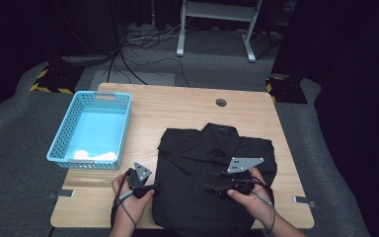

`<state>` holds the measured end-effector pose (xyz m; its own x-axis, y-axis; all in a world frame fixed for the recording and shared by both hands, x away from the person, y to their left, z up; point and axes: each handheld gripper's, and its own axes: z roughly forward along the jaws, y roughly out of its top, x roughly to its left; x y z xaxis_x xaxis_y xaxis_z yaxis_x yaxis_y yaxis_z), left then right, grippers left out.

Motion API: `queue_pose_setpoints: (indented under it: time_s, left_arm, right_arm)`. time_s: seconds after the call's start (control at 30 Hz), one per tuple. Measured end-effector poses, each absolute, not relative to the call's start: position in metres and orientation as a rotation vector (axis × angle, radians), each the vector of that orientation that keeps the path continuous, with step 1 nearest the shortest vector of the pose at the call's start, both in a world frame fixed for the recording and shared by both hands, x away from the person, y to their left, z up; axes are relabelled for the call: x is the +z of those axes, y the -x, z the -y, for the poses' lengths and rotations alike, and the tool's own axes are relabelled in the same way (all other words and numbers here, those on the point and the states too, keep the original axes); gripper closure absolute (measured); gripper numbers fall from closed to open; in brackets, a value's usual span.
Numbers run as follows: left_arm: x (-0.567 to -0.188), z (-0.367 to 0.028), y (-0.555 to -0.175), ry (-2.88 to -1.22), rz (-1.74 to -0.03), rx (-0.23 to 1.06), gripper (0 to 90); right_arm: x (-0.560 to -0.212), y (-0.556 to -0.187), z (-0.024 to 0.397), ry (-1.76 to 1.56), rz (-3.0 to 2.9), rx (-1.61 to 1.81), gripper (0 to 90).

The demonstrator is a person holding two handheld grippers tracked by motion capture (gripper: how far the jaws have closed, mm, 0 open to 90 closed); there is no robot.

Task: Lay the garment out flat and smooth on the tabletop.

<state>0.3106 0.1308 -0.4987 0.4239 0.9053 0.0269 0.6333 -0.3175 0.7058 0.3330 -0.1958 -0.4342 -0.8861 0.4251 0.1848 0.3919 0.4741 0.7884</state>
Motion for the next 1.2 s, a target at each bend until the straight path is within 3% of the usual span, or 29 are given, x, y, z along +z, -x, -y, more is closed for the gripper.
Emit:
queue_pose_setpoints:
  time_s: [0.37, 0.5, 0.67, 0.77, 0.83, 0.9, 1.2]
  left_arm:
    - [-0.497, -0.133, -0.310, -2.084, -1.304, 0.567, 29.0]
    - [-0.497, -0.132, -0.309, -2.081, -1.310, 0.568, 29.1]
    - [-0.498, -0.133, -0.311, -2.012, -1.308, 0.478, 29.5]
    - [-0.497, -0.132, -0.311, -2.019, -1.301, 0.518, 29.2]
    - [-0.496, -0.131, -0.312, -2.011, -1.299, 0.525, 29.1]
    - [-0.496, -0.131, -0.311, -2.009, -1.297, 0.527, 29.1]
    - [-0.494, -0.132, -0.312, -1.993, -1.293, 0.534, 29.0]
  right_arm:
    - [-0.456, -0.350, 0.226, -0.813, -2.639, 1.098, 46.6]
    - [-0.469, -0.351, 0.236, -0.838, -2.677, 0.980, 41.3]
    - [-0.479, -0.349, 0.246, -0.858, -2.690, 0.946, 39.9]
    - [-0.484, -0.347, 0.249, -0.852, -2.711, 0.947, 50.0]
    - [-0.482, -0.345, 0.251, -0.830, -2.724, 0.946, 71.5]
    - [-0.481, -0.344, 0.253, -0.809, -2.741, 0.939, 83.0]
    - [-0.462, -0.334, 0.270, -0.829, -2.701, 1.040, 86.2]
